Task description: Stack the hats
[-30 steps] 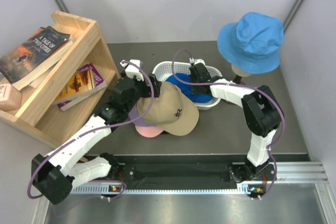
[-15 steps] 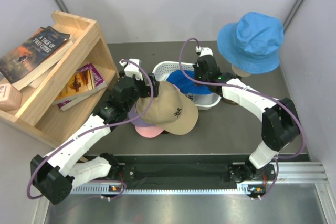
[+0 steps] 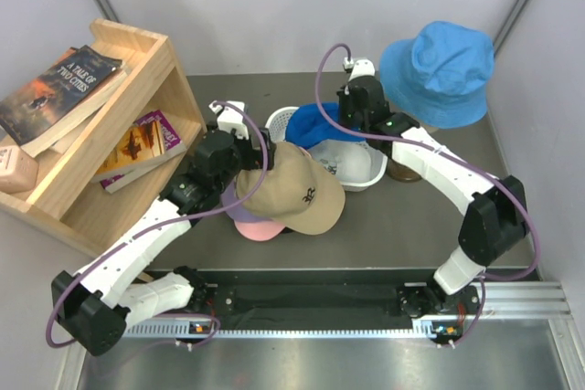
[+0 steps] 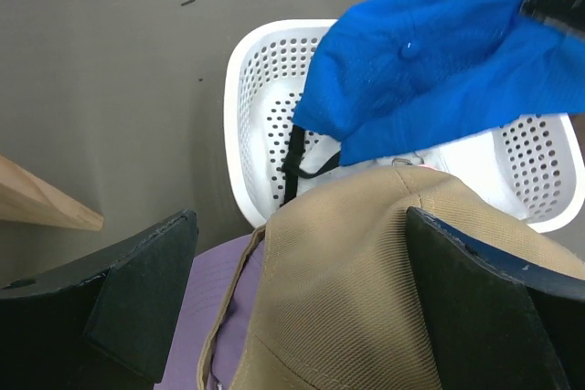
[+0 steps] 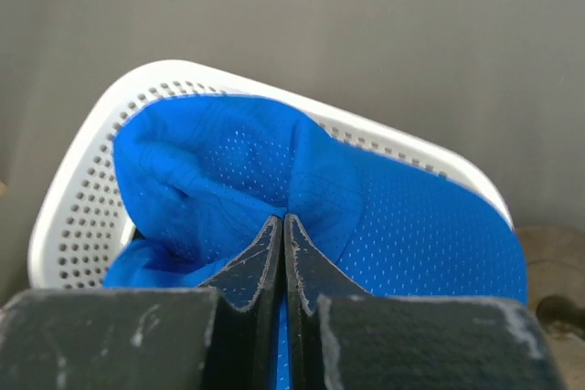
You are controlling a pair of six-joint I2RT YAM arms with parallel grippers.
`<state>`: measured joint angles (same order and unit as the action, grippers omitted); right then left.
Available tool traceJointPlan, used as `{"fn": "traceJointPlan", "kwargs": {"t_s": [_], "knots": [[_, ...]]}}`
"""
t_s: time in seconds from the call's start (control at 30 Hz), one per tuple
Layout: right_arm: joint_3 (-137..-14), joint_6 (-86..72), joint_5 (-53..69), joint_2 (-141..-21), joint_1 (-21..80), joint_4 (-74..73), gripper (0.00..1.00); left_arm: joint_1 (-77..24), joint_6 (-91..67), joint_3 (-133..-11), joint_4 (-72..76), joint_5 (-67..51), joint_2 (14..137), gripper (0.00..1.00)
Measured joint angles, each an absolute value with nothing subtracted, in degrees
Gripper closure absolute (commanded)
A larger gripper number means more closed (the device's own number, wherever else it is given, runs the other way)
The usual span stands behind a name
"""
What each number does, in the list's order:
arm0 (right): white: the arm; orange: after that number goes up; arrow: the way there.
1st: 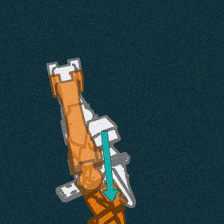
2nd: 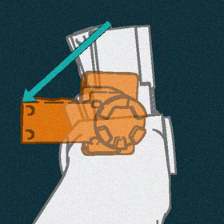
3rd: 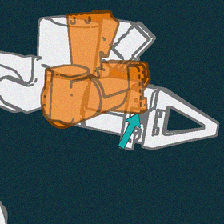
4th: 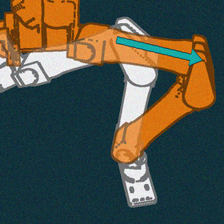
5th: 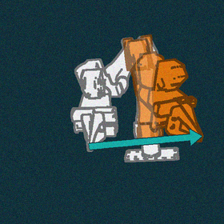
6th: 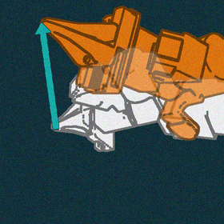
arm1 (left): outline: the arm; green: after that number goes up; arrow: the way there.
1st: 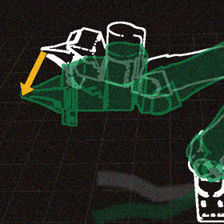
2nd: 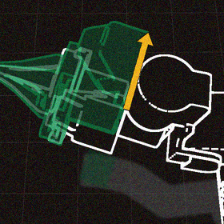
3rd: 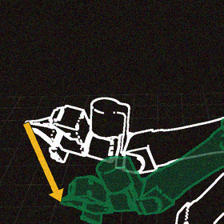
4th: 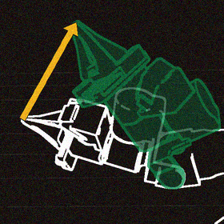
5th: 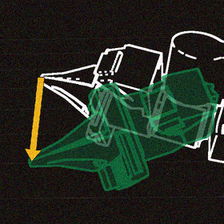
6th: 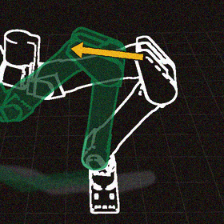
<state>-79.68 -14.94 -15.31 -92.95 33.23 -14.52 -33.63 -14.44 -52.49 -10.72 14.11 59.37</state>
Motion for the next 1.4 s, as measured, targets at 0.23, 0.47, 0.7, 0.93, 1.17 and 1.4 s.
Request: {"fn": "traceJointPlan", "kwargs": {"t_s": [0.23,0.47,0.7,0.93,1.17,1.4], "knots": [[-80.75,-14.06,-14.57,-89.08,33.23,-14.46,1.00,-33.58,-12.25,-54.39,-12.53,11.18,60.47,0.01],[-80.75,-14.06,-12.08,-84.66,33.23,-14.39,1.00,-33.47,-10.07,-58.13,-14.46,9.76,63.68,0.01],[-80.75,-14.15,-9.54,-81.43,33.23,-14.09,1.00,-33.47,-7.01,-64.75,-15.53,8.78,66.48,0.01],[-82.50,-14.15,-8.56,-80.82,33.28,-14.15,1.00,-33.47,-3.86,-69.23,-12.69,4.16,66.70,0.01],[-86.37,-14.09,-8.01,-80.73,34.30,-14.24,1.00,-33.47,-2.83,-70.46,-6.57,-7.40,67.00,0.01],[-88.71,-14.06,-8.56,-80.47,37.45,-14.35,1.00,-33.47,-4.05,-71.64,-0.75,-18.41,69.14,0.01]]}}
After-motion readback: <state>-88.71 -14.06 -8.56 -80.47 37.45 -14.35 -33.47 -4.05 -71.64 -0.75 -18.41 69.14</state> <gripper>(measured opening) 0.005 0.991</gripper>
